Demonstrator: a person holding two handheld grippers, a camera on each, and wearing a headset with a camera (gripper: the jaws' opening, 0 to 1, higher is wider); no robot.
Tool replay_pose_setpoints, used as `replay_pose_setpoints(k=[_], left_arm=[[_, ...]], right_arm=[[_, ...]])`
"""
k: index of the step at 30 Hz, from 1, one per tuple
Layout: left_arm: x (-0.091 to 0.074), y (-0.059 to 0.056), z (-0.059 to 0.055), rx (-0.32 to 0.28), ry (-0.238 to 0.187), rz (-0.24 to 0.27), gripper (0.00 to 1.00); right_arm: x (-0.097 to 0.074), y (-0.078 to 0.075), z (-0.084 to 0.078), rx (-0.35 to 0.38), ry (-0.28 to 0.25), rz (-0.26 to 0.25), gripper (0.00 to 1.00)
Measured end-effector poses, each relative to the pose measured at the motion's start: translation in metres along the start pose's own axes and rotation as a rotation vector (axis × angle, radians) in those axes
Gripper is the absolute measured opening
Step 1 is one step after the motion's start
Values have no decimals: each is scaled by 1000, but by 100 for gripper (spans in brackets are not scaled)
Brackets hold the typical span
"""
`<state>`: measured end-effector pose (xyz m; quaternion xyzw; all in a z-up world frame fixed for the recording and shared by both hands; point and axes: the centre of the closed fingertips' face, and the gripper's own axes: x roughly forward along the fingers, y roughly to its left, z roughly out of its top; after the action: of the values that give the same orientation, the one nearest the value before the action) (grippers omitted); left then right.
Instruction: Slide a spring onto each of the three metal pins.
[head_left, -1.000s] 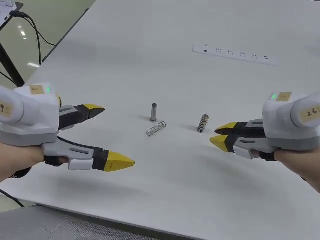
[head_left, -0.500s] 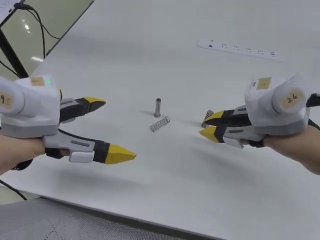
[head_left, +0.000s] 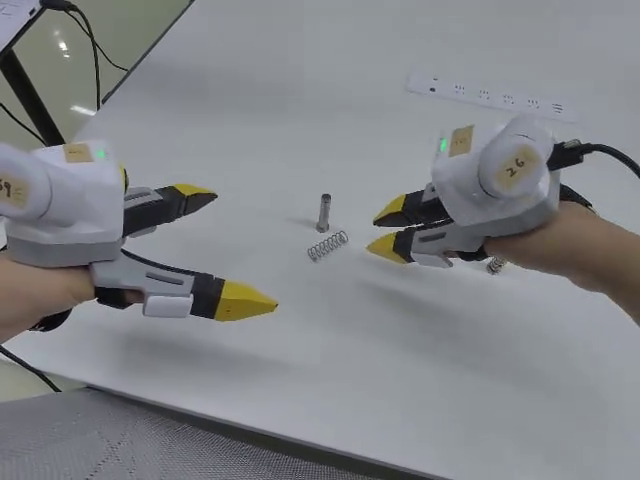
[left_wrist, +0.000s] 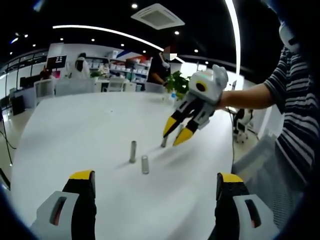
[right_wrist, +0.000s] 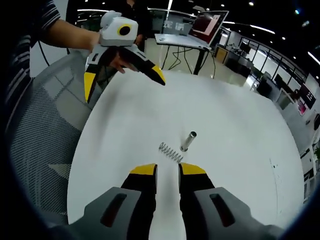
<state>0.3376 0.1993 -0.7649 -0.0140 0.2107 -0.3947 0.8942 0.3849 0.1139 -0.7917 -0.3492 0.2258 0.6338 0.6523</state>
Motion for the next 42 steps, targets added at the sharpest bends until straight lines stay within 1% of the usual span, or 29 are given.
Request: replay_pose_setpoints(k=[4, 5, 6, 8, 10, 14, 17, 22, 27, 35, 37, 42], left_arm=[[2, -1, 3, 1, -14, -7, 98], [2, -2, 3, 1, -15, -7, 98], [3, -2, 6, 6, -24, -10, 98], [3, -3, 8, 8, -29, -12, 98], [3, -3, 10, 17, -30, -13, 98], [3, -6, 13, 27, -34, -19, 98], [4, -8, 14, 33, -31, -24, 98], [3, -8, 12, 35, -23, -26, 98], [1, -6, 11, 31, -25, -20, 98], [0, -3, 11, 27, -25, -14, 98], [0, -3, 11, 26, -25, -13, 98], [1, -2, 11, 25, -24, -11, 98]], right_arm=[[10, 1, 2, -48, 24, 28, 15], [13, 2, 4, -54, 23, 33, 15], [18, 3, 5, -64, 25, 45, 15], [22, 3, 5, -68, 31, 56, 15], [30, 2, 2, -75, 51, 64, 15], [40, -2, 0, -92, 66, 74, 16], [47, -6, -1, -101, 81, 80, 16], [54, -8, 0, -93, 86, 91, 16], [58, -6, 0, -107, 100, 102, 16], [63, -8, -7, -127, 127, 121, 15], [65, -8, -12, -131, 144, 127, 15], [65, -7, -15, -141, 152, 130, 14]])
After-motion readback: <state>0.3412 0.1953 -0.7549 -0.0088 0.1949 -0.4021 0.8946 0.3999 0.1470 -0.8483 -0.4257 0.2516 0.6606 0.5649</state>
